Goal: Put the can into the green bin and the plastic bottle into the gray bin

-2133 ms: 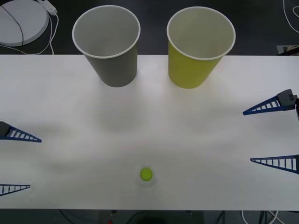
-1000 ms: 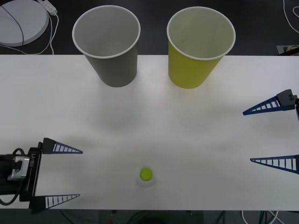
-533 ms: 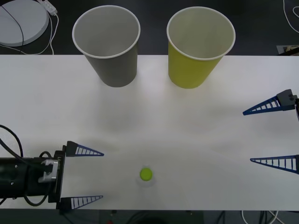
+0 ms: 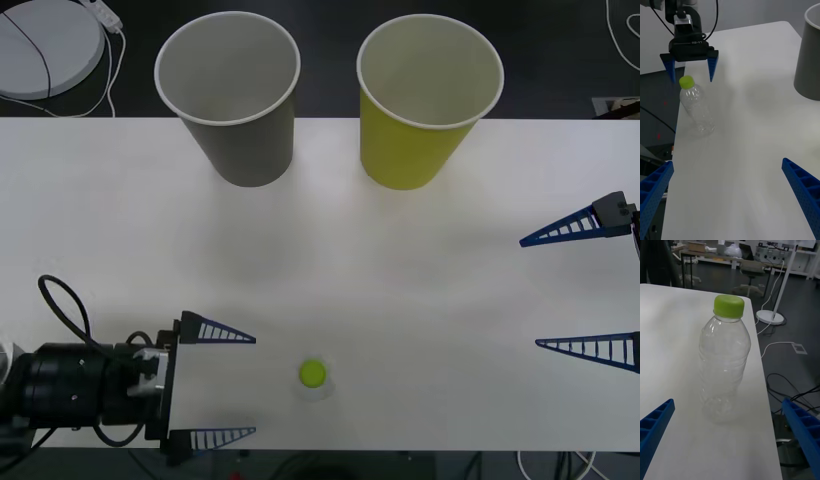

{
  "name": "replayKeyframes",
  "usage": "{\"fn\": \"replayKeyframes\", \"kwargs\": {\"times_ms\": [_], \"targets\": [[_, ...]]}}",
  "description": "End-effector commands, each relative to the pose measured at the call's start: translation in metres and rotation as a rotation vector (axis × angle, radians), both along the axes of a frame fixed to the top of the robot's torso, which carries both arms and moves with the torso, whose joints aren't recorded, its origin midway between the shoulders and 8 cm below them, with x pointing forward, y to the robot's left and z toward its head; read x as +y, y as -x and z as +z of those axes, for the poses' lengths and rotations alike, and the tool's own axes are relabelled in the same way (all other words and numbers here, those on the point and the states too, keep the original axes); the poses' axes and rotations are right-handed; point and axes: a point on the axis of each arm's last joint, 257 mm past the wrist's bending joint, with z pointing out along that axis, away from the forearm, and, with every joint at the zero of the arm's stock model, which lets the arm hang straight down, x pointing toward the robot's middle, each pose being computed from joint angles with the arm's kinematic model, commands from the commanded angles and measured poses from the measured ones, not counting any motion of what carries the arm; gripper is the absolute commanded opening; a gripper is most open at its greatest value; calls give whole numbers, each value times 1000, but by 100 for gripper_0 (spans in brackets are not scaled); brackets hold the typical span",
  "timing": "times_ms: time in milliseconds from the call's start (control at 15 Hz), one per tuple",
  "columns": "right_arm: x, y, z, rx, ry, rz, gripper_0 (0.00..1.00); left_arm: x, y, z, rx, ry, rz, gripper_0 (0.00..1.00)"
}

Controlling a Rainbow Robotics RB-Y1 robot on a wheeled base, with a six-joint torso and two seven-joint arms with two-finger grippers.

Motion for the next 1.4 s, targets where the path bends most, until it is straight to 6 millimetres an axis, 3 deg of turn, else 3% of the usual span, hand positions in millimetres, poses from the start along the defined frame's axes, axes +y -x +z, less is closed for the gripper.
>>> {"fn": "replayKeyframes", "kwargs": {"times_ms": [67, 867, 1400], "targets": [[0, 0, 0, 0, 0, 0, 100, -12, -2, -3, -7, 7, 4, 100], [0, 0, 0, 0, 0, 0, 100, -59, -9, -8, -57, 39, 2, 100], [0, 0, 0, 0, 0, 0, 100, -79, -11, -5, -64, 66, 7, 100]]}}
